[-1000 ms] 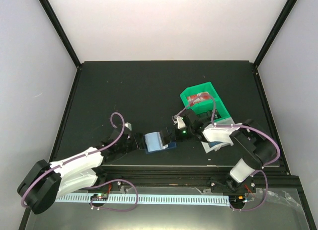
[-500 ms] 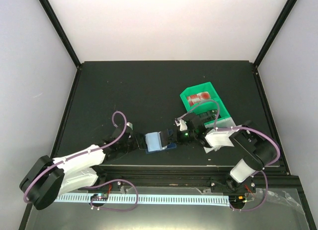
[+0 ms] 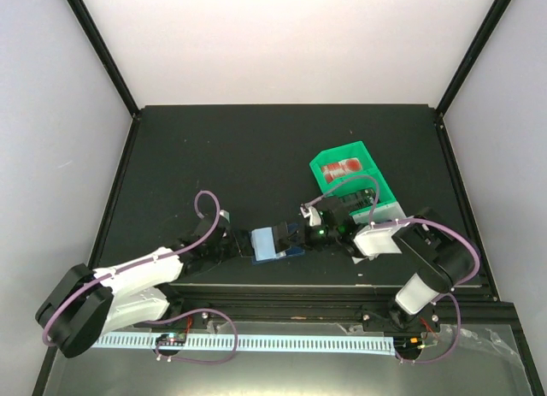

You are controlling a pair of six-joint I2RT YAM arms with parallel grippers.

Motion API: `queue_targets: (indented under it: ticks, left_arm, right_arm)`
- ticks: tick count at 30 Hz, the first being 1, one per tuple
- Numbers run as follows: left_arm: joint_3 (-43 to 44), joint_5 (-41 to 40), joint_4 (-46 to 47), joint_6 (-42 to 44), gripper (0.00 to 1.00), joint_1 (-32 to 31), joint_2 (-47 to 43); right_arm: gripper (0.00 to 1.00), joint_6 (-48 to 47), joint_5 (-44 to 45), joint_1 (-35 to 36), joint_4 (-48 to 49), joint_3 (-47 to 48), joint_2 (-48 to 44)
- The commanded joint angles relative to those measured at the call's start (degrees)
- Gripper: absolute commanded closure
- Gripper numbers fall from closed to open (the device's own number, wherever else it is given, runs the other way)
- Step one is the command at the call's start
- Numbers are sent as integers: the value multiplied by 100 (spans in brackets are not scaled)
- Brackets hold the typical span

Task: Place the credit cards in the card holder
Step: Insert the credit card into the card holder.

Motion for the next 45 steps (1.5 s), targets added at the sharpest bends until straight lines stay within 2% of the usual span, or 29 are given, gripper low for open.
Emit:
queue_targets:
  ticks: [1, 13, 22, 29, 34, 45]
  left_arm:
    - [32, -59, -459, 76, 98, -53, 165]
    - [50, -53, -450, 76, 98, -65, 207]
    - [41, -32, -402, 67, 98, -70, 244]
    - [50, -6, -349, 59, 98, -101, 292]
    - [41, -6, -314, 41, 98, -118, 297]
    - [-2, -14, -324, 41, 98, -122, 265]
  right_arm:
    - [99, 1, -107, 15, 244, -41, 86]
    - [99, 116, 422, 20, -339, 1, 236]
    - [99, 723, 98, 153, 269, -111, 472]
    - [99, 957, 93, 406, 148, -44, 683]
    - [99, 883, -78, 452, 342, 81, 885]
    - [98, 832, 191, 522, 862, 241, 1114]
